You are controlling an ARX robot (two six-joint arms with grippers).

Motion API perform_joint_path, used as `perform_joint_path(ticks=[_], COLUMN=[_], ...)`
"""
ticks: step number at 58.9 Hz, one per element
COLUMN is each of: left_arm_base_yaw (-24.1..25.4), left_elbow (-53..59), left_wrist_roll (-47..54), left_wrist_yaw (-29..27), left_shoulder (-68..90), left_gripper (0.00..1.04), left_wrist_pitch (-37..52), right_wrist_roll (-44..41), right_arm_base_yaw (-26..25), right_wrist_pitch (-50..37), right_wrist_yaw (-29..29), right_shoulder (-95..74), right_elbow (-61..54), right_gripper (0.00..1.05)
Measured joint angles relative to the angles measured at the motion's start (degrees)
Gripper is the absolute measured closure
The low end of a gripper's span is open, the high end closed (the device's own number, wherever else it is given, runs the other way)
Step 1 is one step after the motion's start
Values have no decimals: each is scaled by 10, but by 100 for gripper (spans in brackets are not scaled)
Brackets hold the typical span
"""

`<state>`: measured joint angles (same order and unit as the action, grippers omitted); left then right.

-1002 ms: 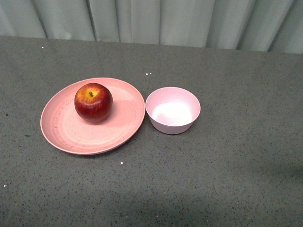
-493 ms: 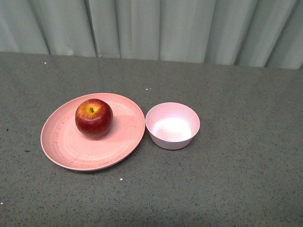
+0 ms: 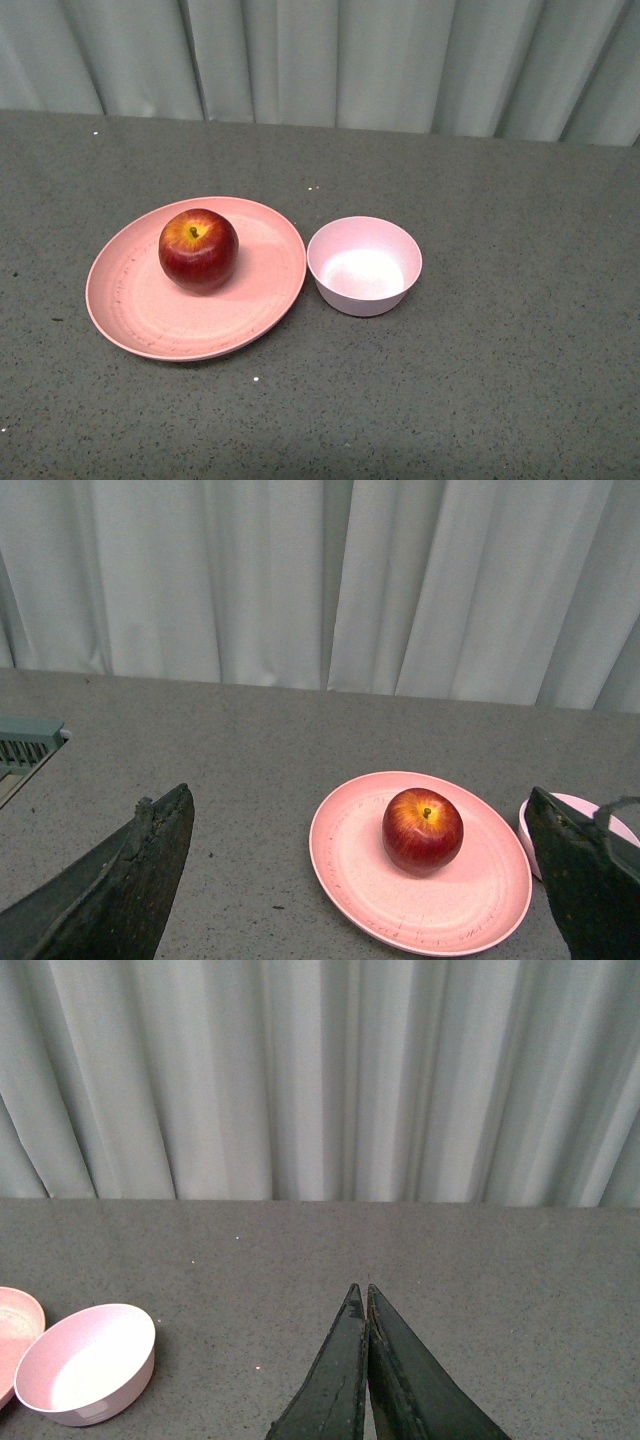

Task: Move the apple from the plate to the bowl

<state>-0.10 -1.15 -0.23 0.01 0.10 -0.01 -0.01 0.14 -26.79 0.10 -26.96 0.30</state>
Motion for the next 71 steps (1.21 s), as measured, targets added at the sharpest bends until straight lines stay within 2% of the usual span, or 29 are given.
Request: perform_joint_path(ticks=[21, 47, 53, 59, 71], left_arm_base_yaw=[0, 0, 0, 0, 0], left_elbow=[0, 0, 0, 0, 0], left_wrist_roll=[0, 0, 0, 0, 0], left_wrist_yaw=[0, 0, 0, 0, 0], left_shoulder=[0, 0, 0, 0, 0], left_gripper=[7, 7, 7, 7, 7], left_wrist_pitch=[0, 0, 0, 0, 0], right_wrist_roll=[0, 0, 0, 0, 0], right_arm_base_yaw=[0, 0, 0, 0, 0], right_wrist_pitch=[99, 166, 261, 267, 267], right_wrist_yaw=[0, 0, -1, -2, -2], right_shoulder=[102, 170, 245, 267, 267], right_elbow=[0, 0, 0, 0, 0], right_gripper=[104, 104, 104, 104, 70])
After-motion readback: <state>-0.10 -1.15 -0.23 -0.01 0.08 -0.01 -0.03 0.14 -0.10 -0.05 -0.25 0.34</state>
